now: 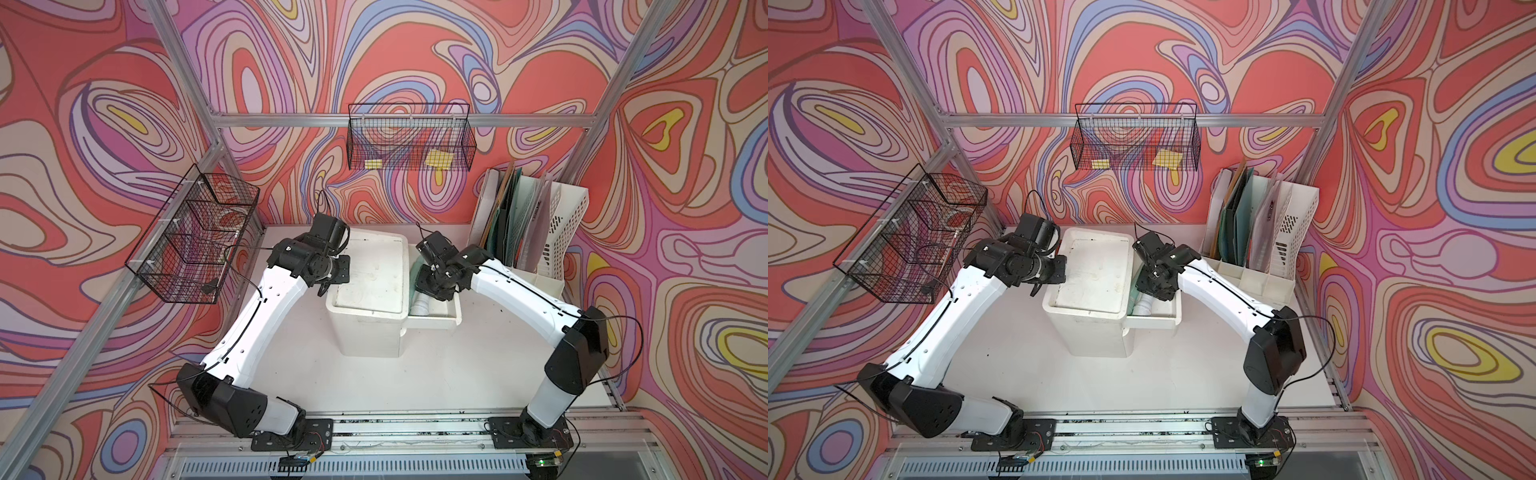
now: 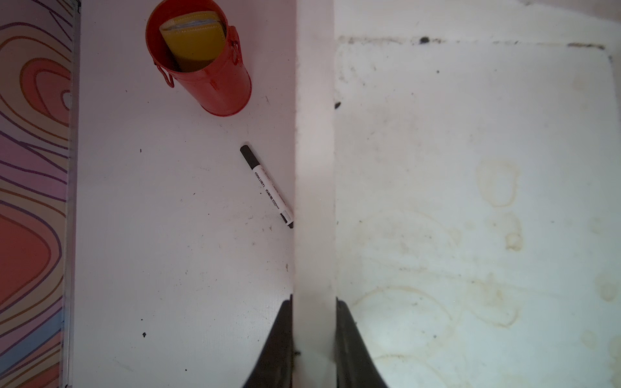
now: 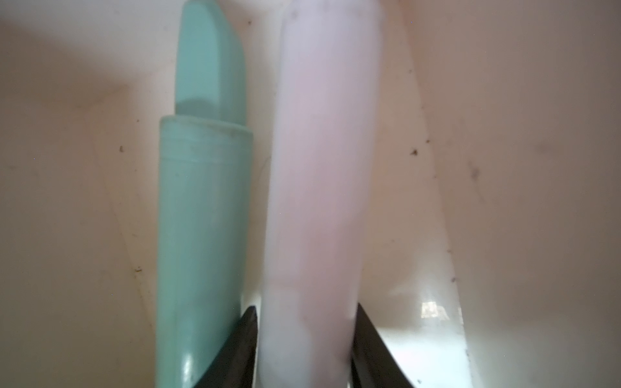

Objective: Take the microphone out of the drawer
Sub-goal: Pick up the microphone from the drawer.

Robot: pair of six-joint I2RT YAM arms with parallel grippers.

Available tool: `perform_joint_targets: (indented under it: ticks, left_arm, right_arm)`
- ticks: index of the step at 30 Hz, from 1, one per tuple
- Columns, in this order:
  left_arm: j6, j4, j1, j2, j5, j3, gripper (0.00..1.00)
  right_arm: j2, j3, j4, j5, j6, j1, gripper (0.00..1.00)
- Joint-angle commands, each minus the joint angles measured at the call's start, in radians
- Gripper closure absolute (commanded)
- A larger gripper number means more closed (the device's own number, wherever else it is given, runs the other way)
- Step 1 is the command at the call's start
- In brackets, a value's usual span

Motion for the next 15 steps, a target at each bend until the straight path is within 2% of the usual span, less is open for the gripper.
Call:
perform_joint_targets:
  ticks: [1, 6, 15]
  left_arm:
    - [-0.008, 0.035, 0.003, -0.011, 0.005, -0.013, 1.0]
    - [-0.009, 0.034, 0.003, -0.01, 0.002, -0.012, 1.0]
    - [-0.007, 0.031, 0.003, -0.01, -0.001, -0.015, 1.0]
  right_arm:
    - [0.048, -0.007, 0.006, 0.02, 0.002, 0.016, 0.67]
    - [0.037, 0.011, 0.007, 0.058, -0.011, 0.015, 0.82]
    - [-0.01, 0.11, 0.013, 0.133, -0.112, 0.015, 0.93]
